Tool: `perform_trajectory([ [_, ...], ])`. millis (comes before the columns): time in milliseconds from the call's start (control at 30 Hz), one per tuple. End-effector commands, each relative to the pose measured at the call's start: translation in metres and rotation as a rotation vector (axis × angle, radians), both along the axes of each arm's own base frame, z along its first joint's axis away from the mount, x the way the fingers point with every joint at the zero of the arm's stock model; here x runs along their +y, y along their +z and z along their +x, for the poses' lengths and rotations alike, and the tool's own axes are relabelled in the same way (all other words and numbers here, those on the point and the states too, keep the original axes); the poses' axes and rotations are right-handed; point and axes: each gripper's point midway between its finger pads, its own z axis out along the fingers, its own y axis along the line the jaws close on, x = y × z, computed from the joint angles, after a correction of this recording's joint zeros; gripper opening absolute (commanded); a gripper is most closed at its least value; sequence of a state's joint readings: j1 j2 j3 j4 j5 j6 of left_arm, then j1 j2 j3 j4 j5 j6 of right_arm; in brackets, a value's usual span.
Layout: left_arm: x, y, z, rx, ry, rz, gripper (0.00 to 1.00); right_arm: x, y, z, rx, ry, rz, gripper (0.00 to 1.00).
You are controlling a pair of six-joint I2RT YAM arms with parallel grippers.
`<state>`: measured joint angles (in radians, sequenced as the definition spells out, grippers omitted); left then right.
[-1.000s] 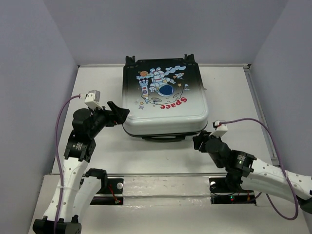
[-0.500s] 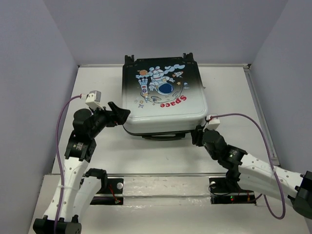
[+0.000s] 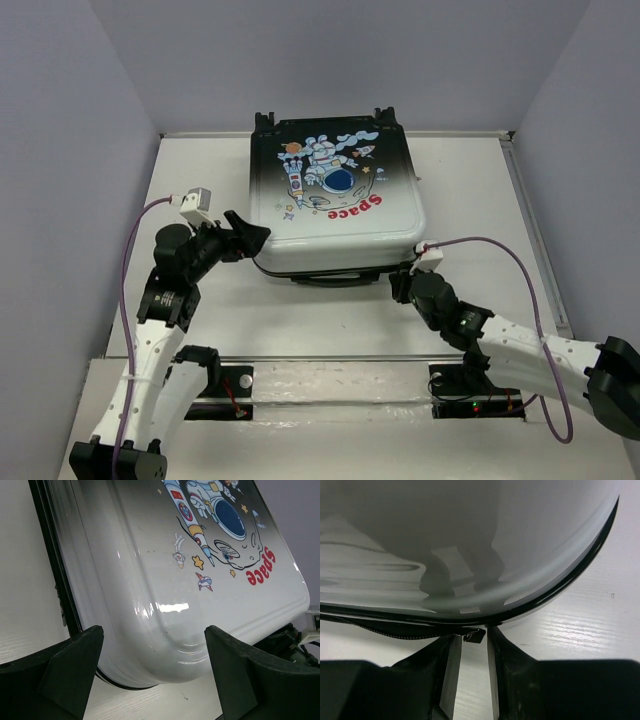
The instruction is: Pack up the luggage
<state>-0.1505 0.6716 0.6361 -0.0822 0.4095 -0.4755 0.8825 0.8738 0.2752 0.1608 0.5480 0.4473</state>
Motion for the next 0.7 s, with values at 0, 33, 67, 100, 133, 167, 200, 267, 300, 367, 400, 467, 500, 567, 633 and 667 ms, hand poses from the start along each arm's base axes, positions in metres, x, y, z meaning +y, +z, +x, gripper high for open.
perform_trajectory([
  [0,-0.008,0.006,-0.001,-0.026,-0.039,-0.04,0.92,0.011,0.044,0.02,-0.155,-0.032,0.136,0.29],
  [33,-0.008,0.005,-0.001,-0.023,-0.038,-0.042,0.92,0.011,0.045,0.021,-0.166,-0.035,0.144,0.28],
  [67,-0.008,0.004,-0.001,-0.02,-0.039,-0.045,0.91,0.011,0.046,0.021,-0.174,-0.034,0.147,0.24],
  [100,-0.009,0.004,-0.001,-0.021,-0.042,-0.047,0.9,0.012,0.048,0.021,-0.18,-0.03,0.154,0.22],
  [133,-0.009,0.003,-0.001,-0.019,-0.041,-0.049,0.89,0.014,0.049,0.021,-0.193,-0.018,0.163,0.22],
  [167,-0.009,0.003,-0.001,-0.018,-0.041,-0.049,0.87,0.015,0.05,0.02,-0.202,-0.007,0.17,0.17],
  [200,-0.008,0.003,-0.001,-0.021,-0.038,-0.049,0.87,0.017,0.051,0.019,-0.207,0.009,0.178,0.13],
  [267,-0.008,0.003,-0.001,-0.018,-0.037,-0.053,0.86,0.025,0.05,0.015,-0.198,0.055,0.188,0.07],
  [300,-0.01,0.003,-0.001,-0.014,-0.042,-0.058,0.86,0.028,0.049,0.014,-0.189,0.068,0.192,0.07],
  [367,-0.012,0.009,0.001,-0.036,-0.053,-0.074,0.84,0.038,0.044,0.006,-0.152,0.113,0.195,0.07],
  [400,-0.016,0.011,0.001,-0.039,-0.071,-0.097,0.83,0.045,0.047,0.002,-0.144,0.136,0.2,0.07],
  [467,-0.02,0.014,0.002,-0.039,-0.088,-0.123,0.81,0.068,0.041,-0.017,-0.095,0.219,0.189,0.07],
  [500,-0.022,0.015,0.002,-0.035,-0.098,-0.135,0.8,0.08,0.04,-0.025,-0.074,0.256,0.184,0.07],
  [567,-0.027,0.021,0.004,-0.045,-0.108,-0.17,0.79,0.122,0.033,-0.051,-0.005,0.361,0.13,0.07],
  [633,-0.03,0.027,0.005,-0.055,-0.113,-0.201,0.78,0.165,0.027,-0.063,0.042,0.417,0.063,0.07],
  [667,-0.031,0.027,0.006,-0.054,-0.114,-0.209,0.77,0.188,0.026,-0.084,0.047,0.483,0.034,0.07],
])
